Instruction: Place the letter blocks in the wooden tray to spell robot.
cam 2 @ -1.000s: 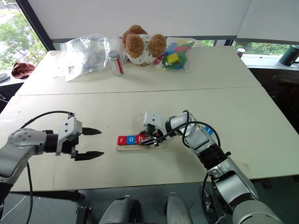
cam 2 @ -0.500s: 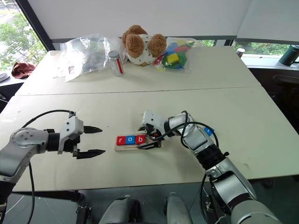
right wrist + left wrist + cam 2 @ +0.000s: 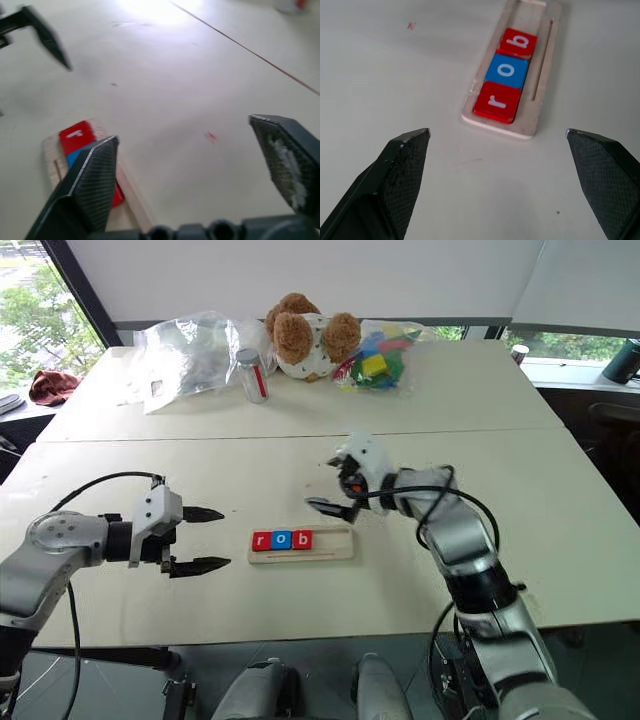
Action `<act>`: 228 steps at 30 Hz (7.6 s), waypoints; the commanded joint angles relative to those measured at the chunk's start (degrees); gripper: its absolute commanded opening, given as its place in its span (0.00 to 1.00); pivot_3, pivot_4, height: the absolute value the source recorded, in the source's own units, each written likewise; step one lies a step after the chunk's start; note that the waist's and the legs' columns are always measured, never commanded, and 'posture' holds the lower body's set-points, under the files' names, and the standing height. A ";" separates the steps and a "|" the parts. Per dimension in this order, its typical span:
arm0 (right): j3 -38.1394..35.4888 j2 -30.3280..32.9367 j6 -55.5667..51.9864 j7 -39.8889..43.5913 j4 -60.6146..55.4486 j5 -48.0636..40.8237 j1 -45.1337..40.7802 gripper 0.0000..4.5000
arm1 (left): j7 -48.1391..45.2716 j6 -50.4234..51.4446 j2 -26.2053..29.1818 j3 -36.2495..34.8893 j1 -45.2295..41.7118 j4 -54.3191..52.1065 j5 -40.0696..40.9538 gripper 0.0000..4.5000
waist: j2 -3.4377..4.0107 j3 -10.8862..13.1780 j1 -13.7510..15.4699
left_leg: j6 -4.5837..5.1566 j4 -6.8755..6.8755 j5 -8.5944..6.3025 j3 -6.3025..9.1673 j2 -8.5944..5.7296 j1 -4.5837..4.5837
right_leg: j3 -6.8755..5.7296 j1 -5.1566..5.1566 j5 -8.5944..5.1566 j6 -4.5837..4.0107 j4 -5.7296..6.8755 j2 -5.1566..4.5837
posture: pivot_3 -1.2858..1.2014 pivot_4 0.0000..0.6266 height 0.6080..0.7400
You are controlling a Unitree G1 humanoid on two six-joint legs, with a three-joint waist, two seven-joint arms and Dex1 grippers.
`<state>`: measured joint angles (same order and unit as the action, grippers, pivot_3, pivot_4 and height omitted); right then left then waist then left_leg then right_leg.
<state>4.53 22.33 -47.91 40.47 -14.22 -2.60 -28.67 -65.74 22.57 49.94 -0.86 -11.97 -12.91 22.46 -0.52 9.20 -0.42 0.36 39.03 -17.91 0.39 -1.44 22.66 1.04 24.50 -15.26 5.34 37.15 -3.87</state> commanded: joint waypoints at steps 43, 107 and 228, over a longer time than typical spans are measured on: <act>-9.27 -23.46 -33.39 -38.41 -35.97 2.46 20.56 0.26 | -1.72 -1.12 -5.41 7.01 -11.43 5.16 -1.46 1.00 | 0.05 -0.02 -0.42 | -0.09 -0.01 0.09 0.01 0.03 -0.07 | 0.05 0.02 0.00 0.01 0.16 0.26 | 0.52 0.24 1.00; -0.58 22.17 47.79 32.88 26.59 -8.76 8.29 0.00 | -5.26 1.17 -0.36 4.70 -9.18 0.65 -0.74 1.00 | -0.04 0.07 -0.23 | 0.03 0.13 0.02 -0.11 0.09 -0.27 | 0.08 -0.29 0.01 0.01 0.04 0.19 | 0.52 0.24 1.00; -14.00 -21.66 -29.72 -37.95 -33.70 18.17 14.83 1.00 | 2.30 5.10 -8.43 6.55 -8.66 -1.45 2.15 1.00 | 0.08 0.00 -0.56 | -0.25 -0.02 0.17 -0.07 0.02 -0.03 | 0.12 0.17 0.01 0.01 0.32 0.19 | 0.52 0.24 1.00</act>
<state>-11.32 1.05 -74.73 4.59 -43.16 14.52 -13.53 -63.29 29.09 41.57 5.32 -19.68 -14.13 25.25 -0.44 9.20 -0.98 0.12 39.04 -17.73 0.32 -1.42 22.61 1.18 24.67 -15.25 5.35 37.51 -3.66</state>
